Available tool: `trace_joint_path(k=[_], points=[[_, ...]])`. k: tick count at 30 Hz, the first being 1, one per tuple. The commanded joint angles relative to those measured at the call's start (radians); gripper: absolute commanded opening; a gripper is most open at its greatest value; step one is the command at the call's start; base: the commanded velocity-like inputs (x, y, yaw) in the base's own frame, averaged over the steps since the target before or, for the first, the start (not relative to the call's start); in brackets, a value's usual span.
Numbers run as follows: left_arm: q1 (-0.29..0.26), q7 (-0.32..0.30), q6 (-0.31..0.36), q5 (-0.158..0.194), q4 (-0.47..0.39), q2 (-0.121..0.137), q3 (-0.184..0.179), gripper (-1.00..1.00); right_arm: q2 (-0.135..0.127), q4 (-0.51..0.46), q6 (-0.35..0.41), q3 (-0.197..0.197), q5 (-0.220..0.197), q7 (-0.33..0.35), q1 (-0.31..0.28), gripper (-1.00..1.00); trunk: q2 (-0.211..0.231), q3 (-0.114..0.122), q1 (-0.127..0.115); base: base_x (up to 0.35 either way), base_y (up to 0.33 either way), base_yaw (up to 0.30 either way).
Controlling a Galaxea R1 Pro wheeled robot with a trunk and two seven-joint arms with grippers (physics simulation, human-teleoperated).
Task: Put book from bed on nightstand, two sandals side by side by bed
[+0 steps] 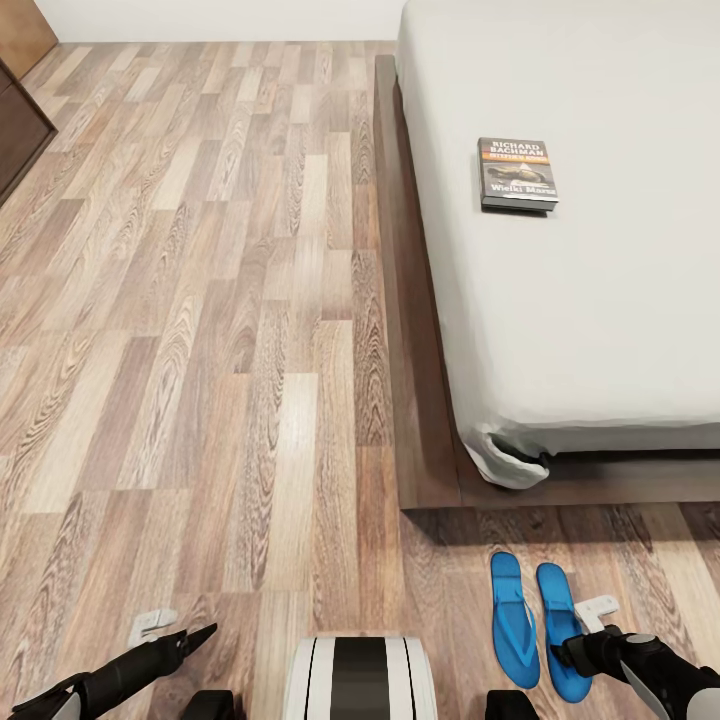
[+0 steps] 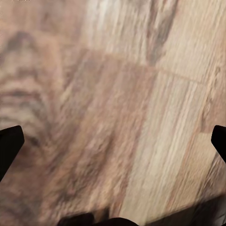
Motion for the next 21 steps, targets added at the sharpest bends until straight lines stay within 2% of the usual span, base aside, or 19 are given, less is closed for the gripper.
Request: trace_joint_path(k=[1,4,21], points=[[0.000,-0.003,0.005,0.005,0.000,0.000,-0.001,1.00,-0.001,-0.002,0.007,0.006,-0.010,0.002,0.000,1.00,0.000,-0.001,0.000,0.000,0.000,0.000],[0.000,-0.003,0.005,0.005,0.000,0.001,-0.001,1.00,-0.001,-0.002,0.007,0.006,-0.010,0.002,0.000,1.00,0.000,-0.001,0.000,0.000,0.000,0.000],[-0.001,-0.003,0.006,0.005,0.000,0.001,-0.002,1.00,-0.001,-0.002,0.007,0.006,-0.010,0.002,0.000,1.00,0.004,0.065,-0.008,0.000,0.000,0.000]])
